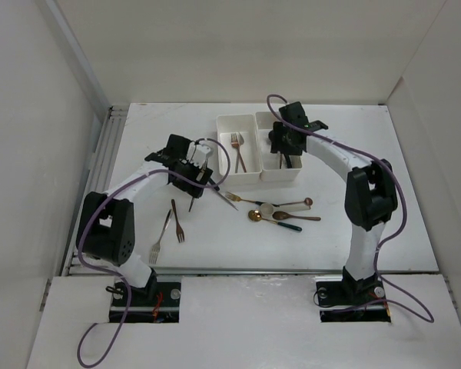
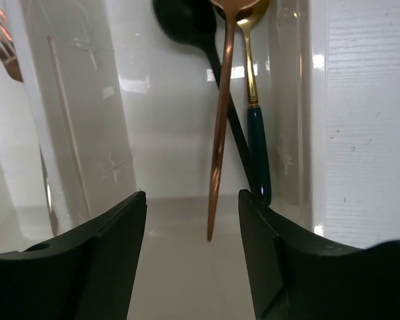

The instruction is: Sort the eating utensils into containers

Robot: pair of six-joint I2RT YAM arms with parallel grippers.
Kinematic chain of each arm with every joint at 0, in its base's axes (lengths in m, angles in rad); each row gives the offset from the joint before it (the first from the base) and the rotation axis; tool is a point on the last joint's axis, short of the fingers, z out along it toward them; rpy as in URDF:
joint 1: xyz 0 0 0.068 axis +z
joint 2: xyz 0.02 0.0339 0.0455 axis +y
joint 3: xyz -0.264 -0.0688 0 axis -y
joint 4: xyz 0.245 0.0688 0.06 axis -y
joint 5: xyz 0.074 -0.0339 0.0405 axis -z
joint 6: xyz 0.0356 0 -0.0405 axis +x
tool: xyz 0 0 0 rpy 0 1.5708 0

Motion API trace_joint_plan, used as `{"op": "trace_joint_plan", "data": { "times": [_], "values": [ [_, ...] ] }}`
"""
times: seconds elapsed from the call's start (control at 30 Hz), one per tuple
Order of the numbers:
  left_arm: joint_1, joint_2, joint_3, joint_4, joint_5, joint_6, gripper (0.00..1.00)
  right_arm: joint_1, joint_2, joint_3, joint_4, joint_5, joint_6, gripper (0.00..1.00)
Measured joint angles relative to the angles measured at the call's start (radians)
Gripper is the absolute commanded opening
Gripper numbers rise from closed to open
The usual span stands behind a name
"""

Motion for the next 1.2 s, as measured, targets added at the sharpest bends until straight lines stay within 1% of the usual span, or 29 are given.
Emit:
{"op": "trace_joint_plan", "data": {
  "times": [0.03,0.13,0.27,0.37,0.4,0.43,0.47,0.53,0.57,0.63,0.7,0.77,0.83,0.9,0.97,1.07,1.2],
  "values": [
    [0.0,0.004,0.0,-0.001,-0.001,-0.01,0.74,0.0,-0.002,0.0,-0.005,0.002,0.0,0.64],
    [0.002,0.032,0.0,-0.002,-0.01,-0.039,0.68,0.0,-0.018,0.002,-0.007,0.001,-0.001,0.64],
    [0.038,0.069,-0.001,-0.026,-0.035,-0.078,0.68,0.003,-0.074,0.002,-0.016,0.004,-0.001,0.64],
    [0.101,0.053,-0.01,-0.042,-0.047,-0.032,0.71,0.011,-0.142,0.002,-0.018,0.009,-0.001,0.66],
    [0.119,0.037,-0.02,-0.044,-0.052,0.014,0.72,0.016,-0.164,0.002,-0.017,0.008,-0.001,0.69],
    [0.131,0.012,-0.035,-0.045,-0.056,0.072,0.75,0.023,-0.191,-0.002,-0.014,0.008,-0.001,0.69],
    [0.137,-0.022,-0.053,-0.046,-0.054,0.152,0.75,0.03,-0.215,-0.005,-0.014,0.008,0.0,0.7],
    [0.135,-0.115,-0.096,-0.061,-0.031,0.357,0.78,0.04,-0.255,-0.017,-0.003,-0.006,-0.001,0.71],
    [0.134,-0.167,-0.116,-0.075,-0.013,0.472,0.81,0.045,-0.269,-0.023,-0.002,-0.013,-0.001,0.71],
    [0.128,-0.279,-0.159,-0.093,0.035,0.749,0.84,0.052,-0.28,-0.035,0.0,-0.026,-0.001,0.71],
    [0.12,-0.397,-0.222,-0.098,0.072,1.033,0.84,0.055,-0.277,-0.046,0.0,-0.034,-0.001,0.71],
    [0.112,-0.469,-0.286,-0.107,0.095,1.235,0.83,0.058,-0.274,-0.063,0.0,-0.038,-0.001,0.73],
    [0.102,-0.498,-0.348,-0.131,0.114,1.387,0.79,0.058,-0.273,-0.08,-0.002,-0.042,-0.001,0.73],
    [0.093,-0.473,-0.38,-0.169,0.129,1.485,0.77,0.061,-0.276,-0.102,0.003,-0.042,-0.001,0.73],
    [0.088,-0.426,-0.385,-0.205,0.144,1.548,0.74,0.063,-0.287,-0.136,0.01,-0.045,-0.001,0.73],
    [0.078,-0.359,-0.385,-0.219,0.155,1.6,0.74,0.068,-0.311,-0.178,0.01,-0.049,-0.001,0.73],
    [0.048,-0.288,-0.385,-0.215,0.157,1.633,0.71,0.069,-0.345,-0.214,0.018,-0.053,-0.001,0.73]
  ]
}}
